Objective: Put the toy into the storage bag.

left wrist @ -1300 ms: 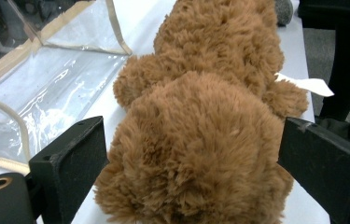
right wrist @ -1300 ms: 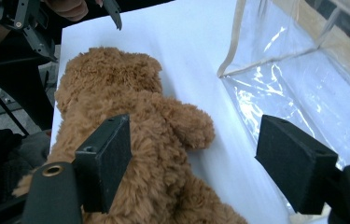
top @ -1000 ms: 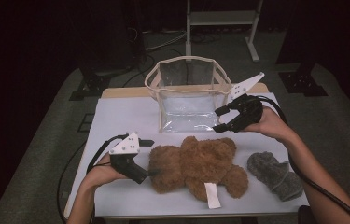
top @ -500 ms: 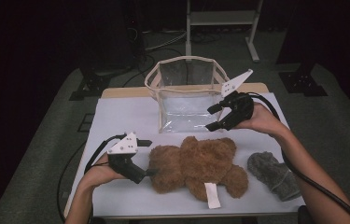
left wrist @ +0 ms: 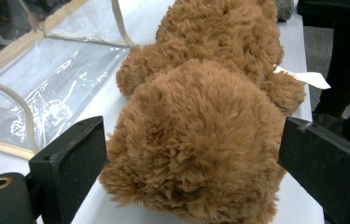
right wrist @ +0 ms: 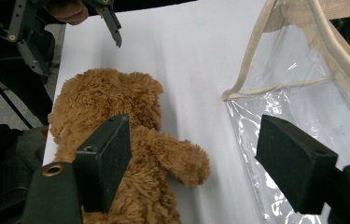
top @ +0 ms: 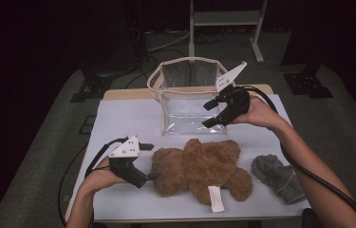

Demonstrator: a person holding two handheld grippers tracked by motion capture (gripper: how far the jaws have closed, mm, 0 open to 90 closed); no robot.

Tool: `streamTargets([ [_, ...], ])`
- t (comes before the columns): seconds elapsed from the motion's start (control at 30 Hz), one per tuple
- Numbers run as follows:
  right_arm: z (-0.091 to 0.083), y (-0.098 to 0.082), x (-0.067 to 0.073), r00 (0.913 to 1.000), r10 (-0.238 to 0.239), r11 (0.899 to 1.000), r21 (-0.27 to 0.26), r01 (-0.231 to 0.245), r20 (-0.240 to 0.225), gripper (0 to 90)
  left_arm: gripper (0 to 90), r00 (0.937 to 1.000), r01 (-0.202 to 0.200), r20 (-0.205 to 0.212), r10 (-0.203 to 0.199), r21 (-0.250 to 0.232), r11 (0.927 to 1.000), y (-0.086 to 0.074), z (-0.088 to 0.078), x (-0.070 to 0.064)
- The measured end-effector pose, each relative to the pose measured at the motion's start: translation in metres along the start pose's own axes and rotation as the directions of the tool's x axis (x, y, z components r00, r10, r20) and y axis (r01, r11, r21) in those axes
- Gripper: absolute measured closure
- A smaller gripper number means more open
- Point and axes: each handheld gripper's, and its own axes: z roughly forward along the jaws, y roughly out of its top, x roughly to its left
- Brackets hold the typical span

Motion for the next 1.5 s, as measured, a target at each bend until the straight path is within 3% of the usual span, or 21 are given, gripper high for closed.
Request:
streamTargets([
  [0.8, 0.002, 0.036, -0.025, 0.9988, -0.039, 0.997, 0.071, 0.037, 0.031, 25.9, 7.1, 0.9999, 0.010, -0.009, -0.010, -0.007, 0.9999, -0.002, -0.002, 0.001],
  [1.07, 0.008, 0.049, -0.040, 0.9978, -0.047, 0.994, 0.104, 0.042, 0.047, 25.9, 7.1, 0.9998, 0.010, -0.015, -0.010, -0.008, 0.9999, -0.003, -0.004, 0.002],
  [1.23, 0.009, 0.057, -0.046, 0.9971, -0.057, 0.994, 0.093, 0.052, 0.051, 26.0, 7.1, 0.9997, 0.016, -0.018, -0.017, -0.009, 0.9998, -0.003, -0.006, 0.003],
  [1.5, 0.022, 0.058, -0.063, 0.9975, -0.041, 0.992, 0.118, 0.034, 0.057, 26.3, 7.1, 0.9996, 0.018, -0.019, -0.019, -0.011, 0.9998, -0.004, -0.008, 0.003],
])
